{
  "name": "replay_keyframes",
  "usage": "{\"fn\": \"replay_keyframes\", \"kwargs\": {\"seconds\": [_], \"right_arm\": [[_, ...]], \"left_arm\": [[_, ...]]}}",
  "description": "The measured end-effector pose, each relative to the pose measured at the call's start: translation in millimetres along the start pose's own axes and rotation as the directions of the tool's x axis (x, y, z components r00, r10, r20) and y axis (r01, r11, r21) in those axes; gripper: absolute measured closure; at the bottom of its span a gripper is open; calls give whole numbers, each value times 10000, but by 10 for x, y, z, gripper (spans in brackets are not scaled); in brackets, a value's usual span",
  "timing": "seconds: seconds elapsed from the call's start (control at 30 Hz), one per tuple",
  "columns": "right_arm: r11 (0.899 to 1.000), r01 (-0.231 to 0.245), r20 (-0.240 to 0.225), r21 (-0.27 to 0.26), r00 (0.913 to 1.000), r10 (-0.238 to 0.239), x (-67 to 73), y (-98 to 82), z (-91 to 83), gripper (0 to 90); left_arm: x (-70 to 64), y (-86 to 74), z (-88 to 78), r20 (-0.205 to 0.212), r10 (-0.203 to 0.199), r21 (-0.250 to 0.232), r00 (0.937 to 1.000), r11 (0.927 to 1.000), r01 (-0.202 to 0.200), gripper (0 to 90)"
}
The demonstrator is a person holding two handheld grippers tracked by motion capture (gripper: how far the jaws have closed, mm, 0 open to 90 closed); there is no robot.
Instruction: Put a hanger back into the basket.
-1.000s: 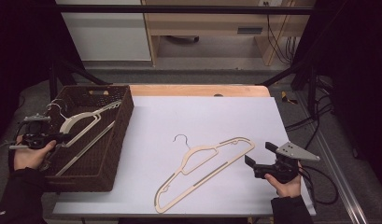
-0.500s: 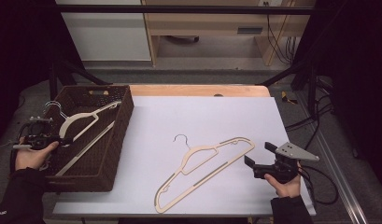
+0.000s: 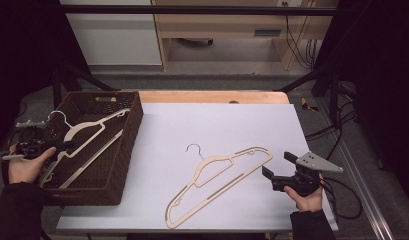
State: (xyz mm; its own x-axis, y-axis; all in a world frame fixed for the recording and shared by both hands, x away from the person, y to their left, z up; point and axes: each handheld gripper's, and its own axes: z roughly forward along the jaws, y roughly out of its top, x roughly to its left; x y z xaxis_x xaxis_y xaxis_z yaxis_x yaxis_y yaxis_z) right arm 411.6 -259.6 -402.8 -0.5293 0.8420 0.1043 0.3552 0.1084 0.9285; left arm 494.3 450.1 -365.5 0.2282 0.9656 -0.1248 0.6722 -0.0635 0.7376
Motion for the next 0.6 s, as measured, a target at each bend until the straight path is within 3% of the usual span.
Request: {"fn": "replay_keyframes", "kwargs": {"seconds": [0.03, 0.13, 0.27, 0.43, 0.57, 0.6], "right_arm": [[10000, 0, 0, 0, 10000, 0, 0, 0, 0, 45], [10000, 6, -26, -58, 10000, -6, 6, 13, -13, 45], [9999, 32, -22, -104, 10000, -32, 15, 28, -23, 45], [9999, 31, -75, -116, 10000, -32, 16, 31, -16, 44], [9999, 17, -48, -146, 10000, -18, 24, 41, -10, 45], [9999, 1, -62, -143, 10000, -2, 28, 42, -5, 45]], "left_arm": [[0, 0, 0, 0, 0, 0, 10000, 10000, 0, 314], [-126, 31, -158, 386, 133, -901, 9992, 9959, -98, 293], [-344, 55, -309, 736, 767, -1680, 9943, 9837, -635, 242], [-624, 70, -449, 1696, 1177, -2950, 9785, 9534, -635, 201], [-845, 44, -497, 2126, 1539, -3582, 9649, 9310, -696, 145], [-967, 20, -497, 2224, 1816, -3845, 9579, 9192, -850, 116]]}}
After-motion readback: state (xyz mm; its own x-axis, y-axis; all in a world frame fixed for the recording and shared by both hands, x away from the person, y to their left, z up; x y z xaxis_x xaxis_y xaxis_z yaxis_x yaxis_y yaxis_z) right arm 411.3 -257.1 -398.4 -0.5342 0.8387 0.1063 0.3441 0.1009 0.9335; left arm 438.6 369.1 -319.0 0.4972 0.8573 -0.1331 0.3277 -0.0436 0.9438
